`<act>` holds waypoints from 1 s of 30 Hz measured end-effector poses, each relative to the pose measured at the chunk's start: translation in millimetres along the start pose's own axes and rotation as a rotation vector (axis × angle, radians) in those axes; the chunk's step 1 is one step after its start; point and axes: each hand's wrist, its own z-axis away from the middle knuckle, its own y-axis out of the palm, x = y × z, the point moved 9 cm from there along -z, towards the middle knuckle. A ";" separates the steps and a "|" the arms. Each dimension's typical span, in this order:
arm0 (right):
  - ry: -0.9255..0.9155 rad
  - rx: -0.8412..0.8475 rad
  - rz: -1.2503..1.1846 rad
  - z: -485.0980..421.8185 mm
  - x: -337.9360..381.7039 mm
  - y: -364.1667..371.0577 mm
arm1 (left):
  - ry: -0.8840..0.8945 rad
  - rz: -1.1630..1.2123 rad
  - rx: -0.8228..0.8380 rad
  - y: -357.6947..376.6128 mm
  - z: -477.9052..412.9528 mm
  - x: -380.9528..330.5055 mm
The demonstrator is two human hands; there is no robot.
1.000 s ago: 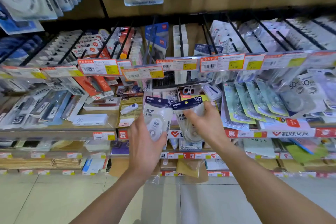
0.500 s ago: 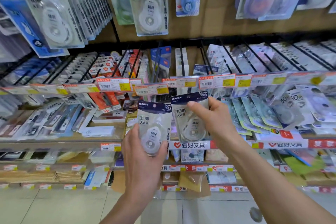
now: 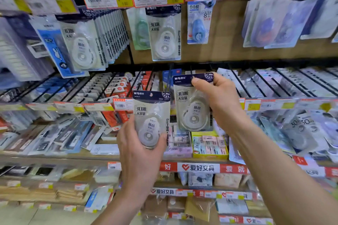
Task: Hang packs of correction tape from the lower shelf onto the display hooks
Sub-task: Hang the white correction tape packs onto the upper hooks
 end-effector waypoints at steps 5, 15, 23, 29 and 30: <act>-0.094 0.037 -0.060 -21.2 33.5 22.0 | 0.025 0.007 -0.024 -0.6 -14.5 -13.4; -0.284 0.076 -0.061 -64.2 98.1 65.1 | 0.051 0.009 -0.068 -5.4 -36.1 -25.0; -0.283 0.091 -0.246 -96.8 109.2 84.1 | 0.089 -0.019 -0.095 -4.7 -51.2 -30.2; -0.279 0.064 -0.255 -104.8 110.1 95.6 | 0.103 -0.023 -0.111 -5.8 -55.4 -27.6; -0.279 0.062 -0.254 -104.7 110.4 96.8 | 0.102 -0.018 -0.111 -5.8 -56.2 -26.8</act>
